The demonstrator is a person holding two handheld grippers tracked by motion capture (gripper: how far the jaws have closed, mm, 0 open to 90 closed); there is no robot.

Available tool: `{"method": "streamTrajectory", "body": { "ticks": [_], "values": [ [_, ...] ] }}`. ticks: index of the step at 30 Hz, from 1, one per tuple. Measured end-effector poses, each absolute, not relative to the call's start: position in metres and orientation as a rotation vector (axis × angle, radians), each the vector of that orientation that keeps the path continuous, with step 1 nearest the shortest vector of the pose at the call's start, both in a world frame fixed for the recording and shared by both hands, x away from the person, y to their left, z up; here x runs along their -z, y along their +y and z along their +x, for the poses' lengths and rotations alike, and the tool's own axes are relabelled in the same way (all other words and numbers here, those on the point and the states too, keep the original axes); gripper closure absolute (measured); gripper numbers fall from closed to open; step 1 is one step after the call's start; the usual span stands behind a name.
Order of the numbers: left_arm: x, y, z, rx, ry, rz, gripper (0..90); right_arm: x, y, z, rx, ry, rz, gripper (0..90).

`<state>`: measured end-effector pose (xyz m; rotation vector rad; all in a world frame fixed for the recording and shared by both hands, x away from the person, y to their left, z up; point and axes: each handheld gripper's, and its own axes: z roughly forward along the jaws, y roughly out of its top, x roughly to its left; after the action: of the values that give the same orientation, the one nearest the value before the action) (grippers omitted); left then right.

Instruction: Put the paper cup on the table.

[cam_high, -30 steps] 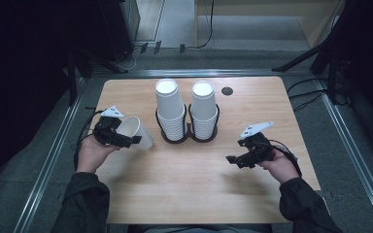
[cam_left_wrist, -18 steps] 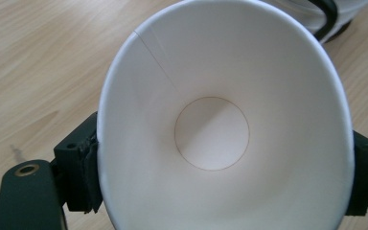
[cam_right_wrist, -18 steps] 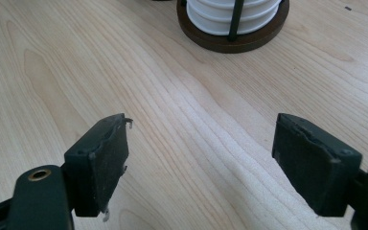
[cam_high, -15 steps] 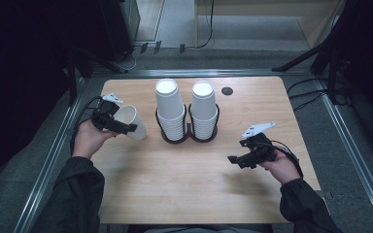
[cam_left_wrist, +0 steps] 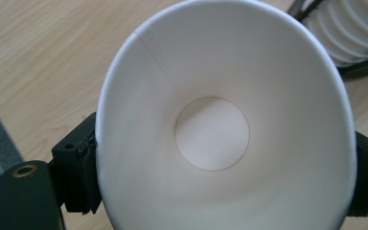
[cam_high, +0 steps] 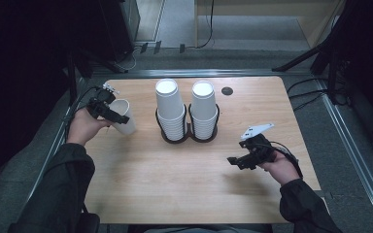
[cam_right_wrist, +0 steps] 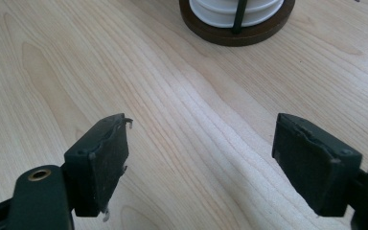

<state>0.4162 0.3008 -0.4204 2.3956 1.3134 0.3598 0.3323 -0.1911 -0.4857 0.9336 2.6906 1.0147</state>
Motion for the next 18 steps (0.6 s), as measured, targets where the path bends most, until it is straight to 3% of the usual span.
{"method": "streamTrajectory", "body": {
  "ticks": [8, 18],
  "values": [
    [0.424, 0.303, 0.430, -0.433, 1.395, 2.405, 12.4, 0.487, -0.189, 0.332, -1.010, 2.697, 0.922, 20.2],
    [0.438, 0.297, 0.434, -0.411, 1.427, 2.392, 11.2, 0.487, -0.190, 0.332, -1.011, 2.698, 0.926, 20.2]
  ]
}}
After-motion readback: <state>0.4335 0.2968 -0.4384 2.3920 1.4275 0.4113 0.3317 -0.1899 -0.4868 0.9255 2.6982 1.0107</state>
